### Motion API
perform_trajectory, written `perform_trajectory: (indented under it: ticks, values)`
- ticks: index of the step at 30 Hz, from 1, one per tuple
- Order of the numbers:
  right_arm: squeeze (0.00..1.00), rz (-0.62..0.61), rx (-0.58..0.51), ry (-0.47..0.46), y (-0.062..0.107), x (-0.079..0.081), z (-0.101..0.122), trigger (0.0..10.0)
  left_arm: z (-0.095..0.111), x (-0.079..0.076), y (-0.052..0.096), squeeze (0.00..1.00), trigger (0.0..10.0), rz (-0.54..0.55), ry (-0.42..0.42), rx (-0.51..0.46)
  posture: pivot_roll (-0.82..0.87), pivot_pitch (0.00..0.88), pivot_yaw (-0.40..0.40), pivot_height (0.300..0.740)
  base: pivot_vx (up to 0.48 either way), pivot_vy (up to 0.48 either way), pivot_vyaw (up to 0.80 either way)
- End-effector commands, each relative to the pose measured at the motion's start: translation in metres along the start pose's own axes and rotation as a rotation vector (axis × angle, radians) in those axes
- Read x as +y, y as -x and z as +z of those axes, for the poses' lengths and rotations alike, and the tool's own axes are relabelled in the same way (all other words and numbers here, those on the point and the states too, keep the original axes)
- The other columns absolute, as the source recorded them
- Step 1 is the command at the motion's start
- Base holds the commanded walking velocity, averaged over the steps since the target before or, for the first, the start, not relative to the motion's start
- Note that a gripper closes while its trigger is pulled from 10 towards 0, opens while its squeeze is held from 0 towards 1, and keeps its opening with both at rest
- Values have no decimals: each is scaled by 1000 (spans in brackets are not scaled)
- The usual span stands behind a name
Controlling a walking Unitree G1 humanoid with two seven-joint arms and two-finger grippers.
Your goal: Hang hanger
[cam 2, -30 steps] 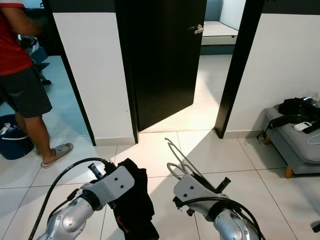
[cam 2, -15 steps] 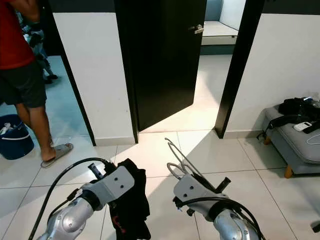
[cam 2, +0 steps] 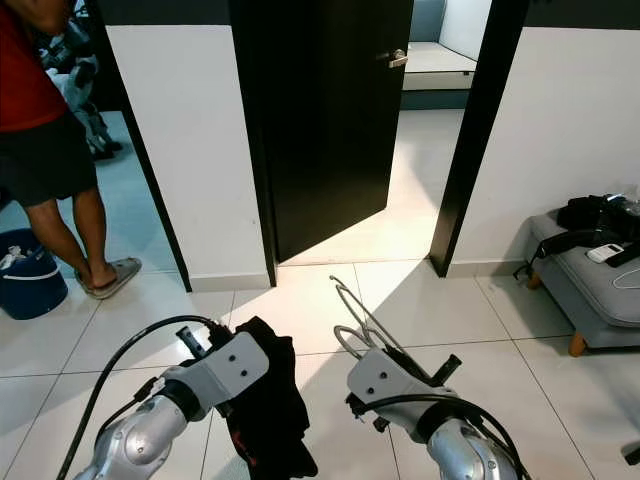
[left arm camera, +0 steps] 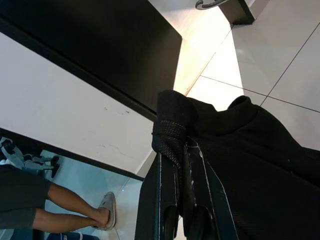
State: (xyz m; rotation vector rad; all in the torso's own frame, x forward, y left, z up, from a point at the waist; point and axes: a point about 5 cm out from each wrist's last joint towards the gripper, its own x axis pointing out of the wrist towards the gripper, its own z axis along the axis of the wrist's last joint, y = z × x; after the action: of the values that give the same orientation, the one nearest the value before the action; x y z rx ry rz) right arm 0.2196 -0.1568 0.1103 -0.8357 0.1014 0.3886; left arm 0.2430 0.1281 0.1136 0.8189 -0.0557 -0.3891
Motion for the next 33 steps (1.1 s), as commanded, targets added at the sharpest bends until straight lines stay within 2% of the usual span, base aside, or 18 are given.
perform_trajectory:
  ticks: [1, 33]
  values:
    - [0, -6, -17, -1, 1, -1, 3, 10000, 6, 3, 1, 0, 10000, 21, -12, -23, 2, 0, -9, 740, 0, 0, 0]
    - [0, -5, -15, -1, 1, -1, 2, 10000, 6, 2, 1, 0, 10000, 21, -12, -23, 2, 0, -9, 740, 0, 0, 0]
